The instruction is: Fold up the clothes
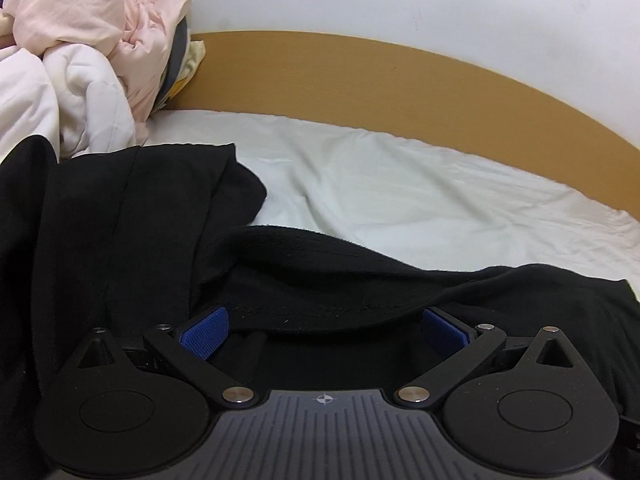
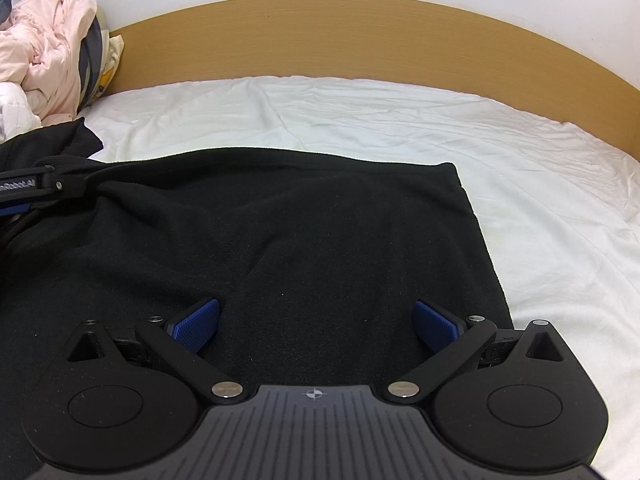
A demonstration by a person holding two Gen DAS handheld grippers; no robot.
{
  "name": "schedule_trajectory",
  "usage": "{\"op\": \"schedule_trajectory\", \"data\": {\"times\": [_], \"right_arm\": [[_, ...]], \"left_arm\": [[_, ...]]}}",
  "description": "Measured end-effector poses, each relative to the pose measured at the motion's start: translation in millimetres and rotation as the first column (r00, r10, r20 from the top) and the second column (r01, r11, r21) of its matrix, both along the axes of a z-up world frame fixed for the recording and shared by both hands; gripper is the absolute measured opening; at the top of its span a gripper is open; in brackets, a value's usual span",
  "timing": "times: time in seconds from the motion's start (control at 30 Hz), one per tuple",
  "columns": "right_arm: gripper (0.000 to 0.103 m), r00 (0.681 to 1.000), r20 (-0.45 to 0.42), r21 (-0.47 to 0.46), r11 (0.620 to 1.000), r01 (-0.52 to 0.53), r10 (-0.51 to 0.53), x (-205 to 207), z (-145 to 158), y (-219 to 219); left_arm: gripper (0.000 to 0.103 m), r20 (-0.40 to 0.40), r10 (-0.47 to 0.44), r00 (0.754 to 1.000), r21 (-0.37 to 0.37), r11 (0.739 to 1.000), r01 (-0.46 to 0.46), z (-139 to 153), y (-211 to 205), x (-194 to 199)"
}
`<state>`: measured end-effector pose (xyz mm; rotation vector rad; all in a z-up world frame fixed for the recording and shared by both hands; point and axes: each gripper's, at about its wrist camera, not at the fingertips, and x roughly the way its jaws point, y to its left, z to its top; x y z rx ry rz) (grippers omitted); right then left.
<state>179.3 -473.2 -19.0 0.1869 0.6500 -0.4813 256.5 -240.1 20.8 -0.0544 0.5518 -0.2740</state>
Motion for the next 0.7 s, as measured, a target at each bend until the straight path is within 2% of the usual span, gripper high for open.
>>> {"op": "schedule_trajectory", "data": {"times": [0.2,0.47,0.7], "right_arm": [[0.103,1.000,0.000,0.000,1.000,0.000,0.000,2.0,-0.2,-0.3],[0.103,1.000,0.000,-0.002,1.000,0.006,-0.006,9.8,-1.5,2.1],[0.103,1.000,0.000,-0.002,1.000,0.005,-0.005,9.2,-1.7,1.1]], "left_arm": [[0.102,0.012,0.048,0.999,-0.010,0.999,-0.048,-1.2,7.1,0.4],[0.102,-0.011,0.048,0.999,-0.014,0.999,-0.048,-3.5,8.7,4.0],[0.102,-0.017,0.073,0.997,0.020,0.997,-0.073,-3.5,5.2,5.1]]}}
